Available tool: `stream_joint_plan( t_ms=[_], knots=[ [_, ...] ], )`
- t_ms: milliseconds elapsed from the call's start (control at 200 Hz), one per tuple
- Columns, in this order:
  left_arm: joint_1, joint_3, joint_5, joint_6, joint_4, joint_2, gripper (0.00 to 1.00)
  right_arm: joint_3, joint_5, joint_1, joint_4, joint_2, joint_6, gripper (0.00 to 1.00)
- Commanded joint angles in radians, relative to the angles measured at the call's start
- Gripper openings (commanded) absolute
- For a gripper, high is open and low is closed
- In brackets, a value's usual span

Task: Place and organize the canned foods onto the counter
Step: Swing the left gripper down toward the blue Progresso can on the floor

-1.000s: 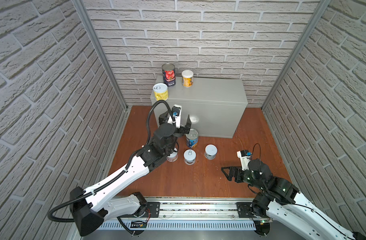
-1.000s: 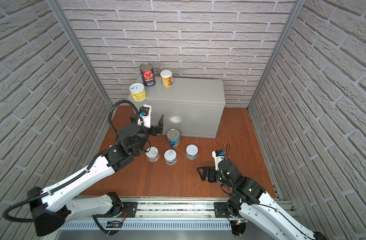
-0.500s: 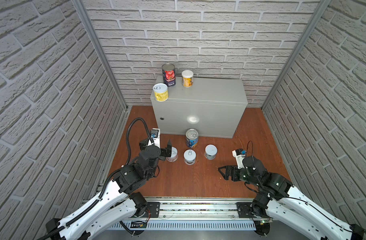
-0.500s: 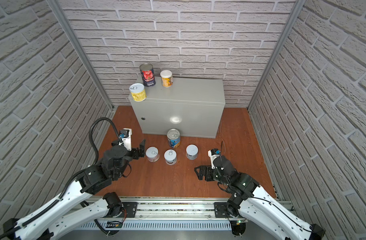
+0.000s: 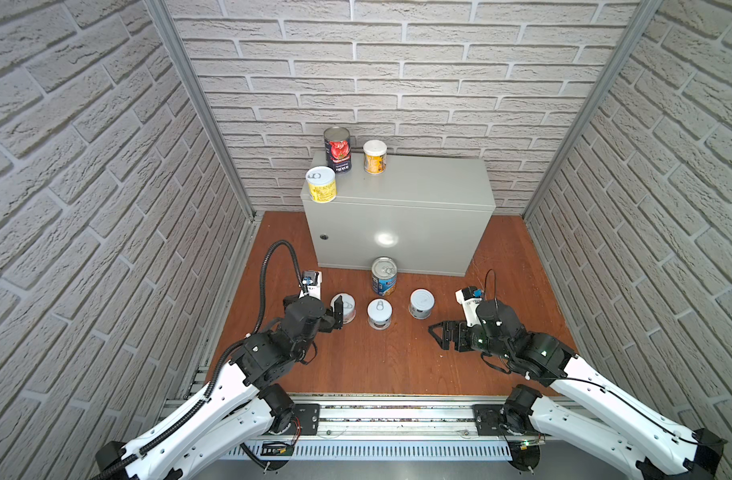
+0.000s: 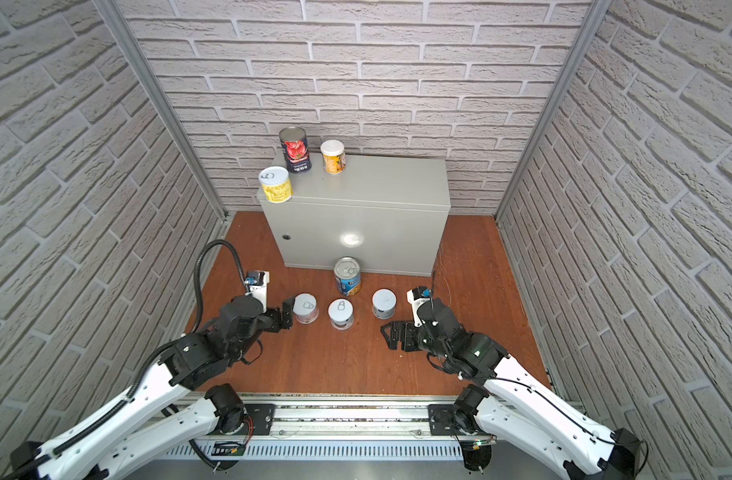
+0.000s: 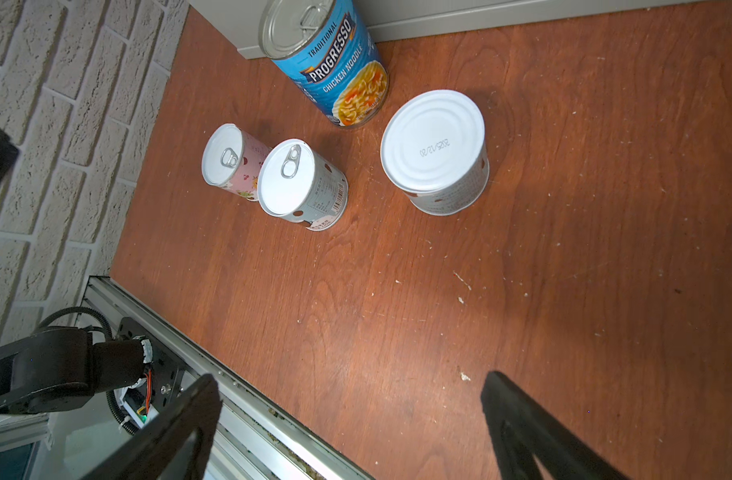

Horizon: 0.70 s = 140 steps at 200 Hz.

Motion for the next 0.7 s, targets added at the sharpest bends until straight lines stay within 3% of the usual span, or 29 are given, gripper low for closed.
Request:
stream_joint_plan(
  t_ms=[0,285,695],
  knots=[
    [0.032,-0.065,0.160,-0.042,0.168,0.051,0.98,0.010,0.029,-0.003,0.060,-0.012,-0.037,0.99],
    [0.069,-0.005,0.316,-0.056,0.396,0.326,0.98,-0.107,0.007,-0.003,0.205,-0.136,-0.035,0.99],
    [0.066,0.084,0.306,-0.080,0.542,0.577,0.98,-0.153,0.105,-0.003,0.119,-0.245,-0.041,0.99]
  ],
)
